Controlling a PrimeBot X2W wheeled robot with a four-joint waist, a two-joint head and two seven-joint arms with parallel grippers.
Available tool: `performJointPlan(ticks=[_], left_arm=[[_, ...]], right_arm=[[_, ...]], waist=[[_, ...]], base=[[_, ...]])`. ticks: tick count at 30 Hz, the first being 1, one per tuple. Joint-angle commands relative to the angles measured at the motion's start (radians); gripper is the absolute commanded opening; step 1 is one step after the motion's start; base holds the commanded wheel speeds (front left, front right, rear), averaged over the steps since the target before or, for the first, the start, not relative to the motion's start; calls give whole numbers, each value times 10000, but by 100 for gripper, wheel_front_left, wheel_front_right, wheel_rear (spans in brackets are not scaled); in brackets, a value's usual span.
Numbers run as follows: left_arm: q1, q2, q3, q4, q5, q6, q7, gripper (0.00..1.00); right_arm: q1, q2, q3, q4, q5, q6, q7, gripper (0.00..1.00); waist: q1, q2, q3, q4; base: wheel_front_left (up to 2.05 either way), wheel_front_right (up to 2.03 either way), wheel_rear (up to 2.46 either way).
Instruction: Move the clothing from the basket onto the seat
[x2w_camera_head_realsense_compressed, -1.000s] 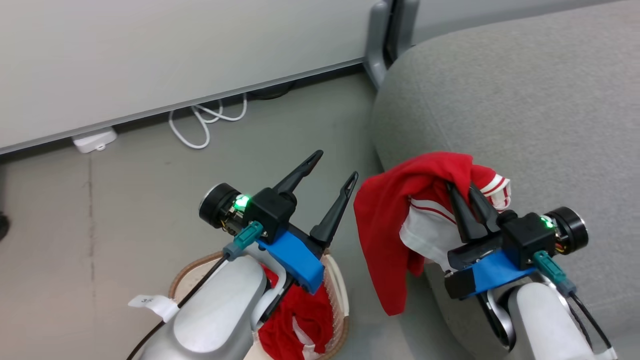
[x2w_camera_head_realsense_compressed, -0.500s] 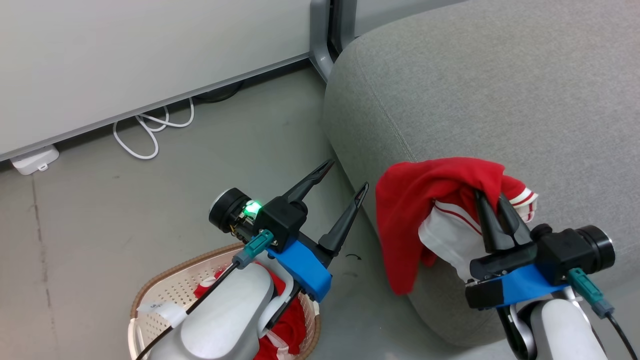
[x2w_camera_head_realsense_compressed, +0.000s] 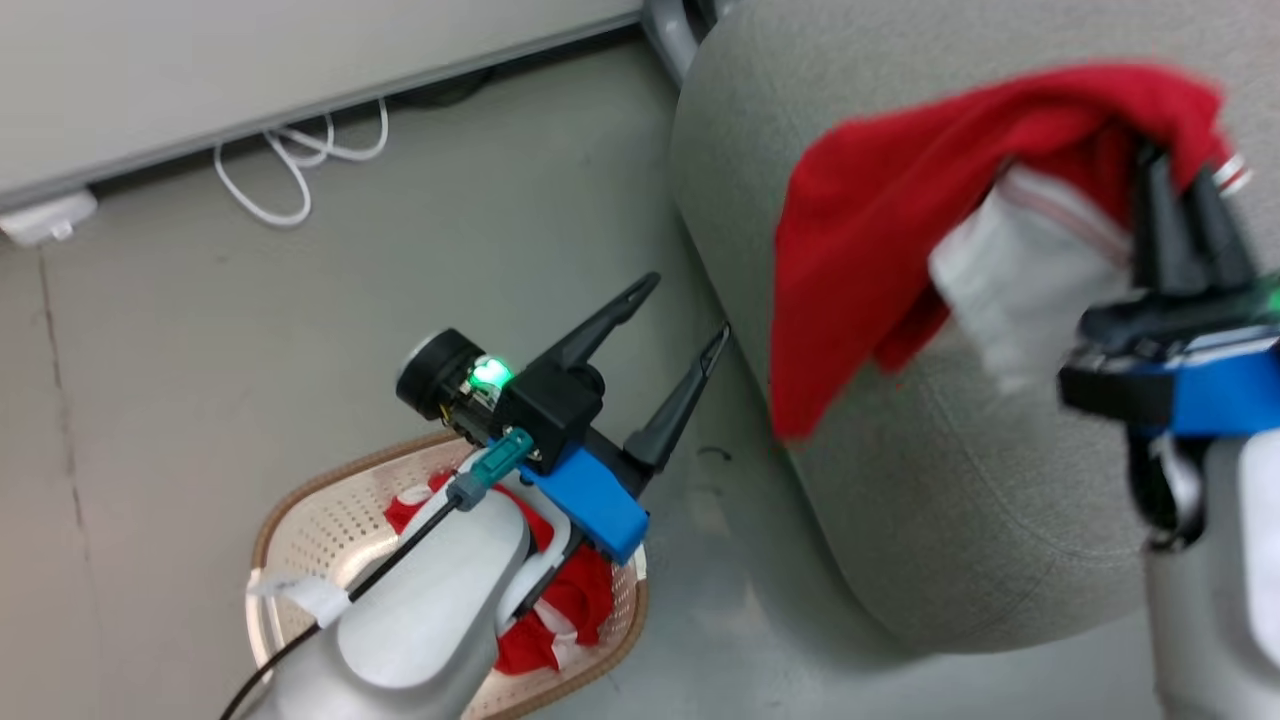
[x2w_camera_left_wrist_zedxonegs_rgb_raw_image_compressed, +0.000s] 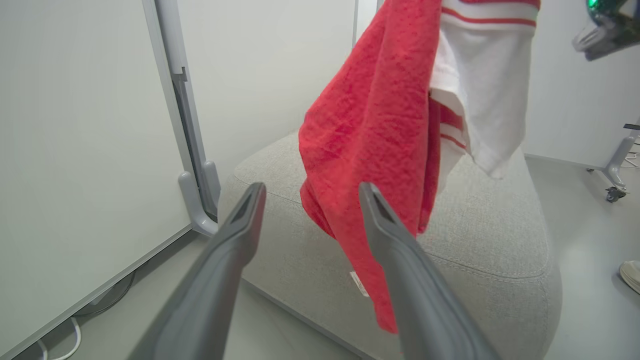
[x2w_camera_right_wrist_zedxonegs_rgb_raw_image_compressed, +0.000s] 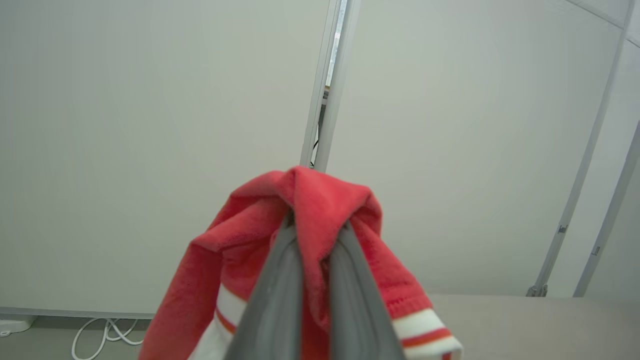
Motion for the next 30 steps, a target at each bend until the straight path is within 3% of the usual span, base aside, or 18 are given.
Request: performJointPlan(ticks=[1, 9, 16, 22, 30], left_arm=[[-292, 128, 54, -75, 67, 8, 26, 100], [-1108, 507, 134, -538, 338, 41, 298, 100], [-1681, 643, 66, -861, 540, 45, 407, 100], [-1921, 610, -56, -907, 581, 29, 359, 100], [-2068, 704, -69, -881, 533, 60, 302, 100]], right_arm=[[-529, -140, -175, -96, 28, 3, -5, 0], [-3306, -1227, -1806, -91, -86, 1, -5, 0], [-5062, -2285, -3306, 787, -12, 1, -3, 0], [-5390, -2863, -3918, 2142, -102, 1, -5, 0], [-4887, -2711, -4119, 4290, -278, 1, -3, 0]], waist=[[0, 0, 643, 212], [0, 0, 2562, 584], [0, 0, 3807, 812], [0, 0, 4303, 954], [0, 0, 4591, 1025]], base=[[0, 0, 0], [0, 0, 0], [0, 0, 0], [0, 0, 0], [0, 0, 0]])
